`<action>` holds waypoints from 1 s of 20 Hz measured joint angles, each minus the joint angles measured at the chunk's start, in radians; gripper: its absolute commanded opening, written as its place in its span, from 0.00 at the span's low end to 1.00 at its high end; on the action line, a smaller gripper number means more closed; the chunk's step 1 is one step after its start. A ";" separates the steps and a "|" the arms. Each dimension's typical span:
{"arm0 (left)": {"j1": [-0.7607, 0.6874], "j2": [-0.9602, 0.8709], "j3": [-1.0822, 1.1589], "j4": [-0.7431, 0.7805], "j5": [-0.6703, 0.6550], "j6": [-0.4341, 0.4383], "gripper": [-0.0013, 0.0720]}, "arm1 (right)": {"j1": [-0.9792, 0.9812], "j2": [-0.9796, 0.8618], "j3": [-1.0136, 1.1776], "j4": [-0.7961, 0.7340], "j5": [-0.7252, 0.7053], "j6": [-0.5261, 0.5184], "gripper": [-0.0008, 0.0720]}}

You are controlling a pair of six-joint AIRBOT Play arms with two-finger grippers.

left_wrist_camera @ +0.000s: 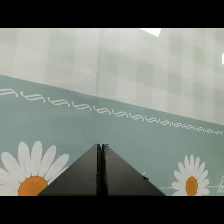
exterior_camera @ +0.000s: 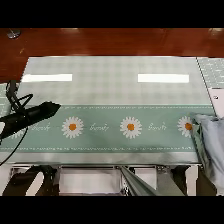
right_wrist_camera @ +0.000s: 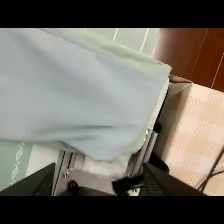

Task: Fold the shirts.

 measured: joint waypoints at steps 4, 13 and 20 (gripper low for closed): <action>0.000 -0.073 0.153 0.000 0.011 0.008 0.04 | 0.069 -0.145 0.101 0.327 -0.148 -0.024 0.05; -0.147 -0.467 0.764 0.158 -0.208 0.013 0.04 | 1.012 -0.625 0.324 0.514 -0.556 -0.118 0.05; -0.189 -0.634 0.750 0.447 -0.294 -0.101 0.05 | 1.185 -0.832 0.261 0.196 -0.543 0.033 0.05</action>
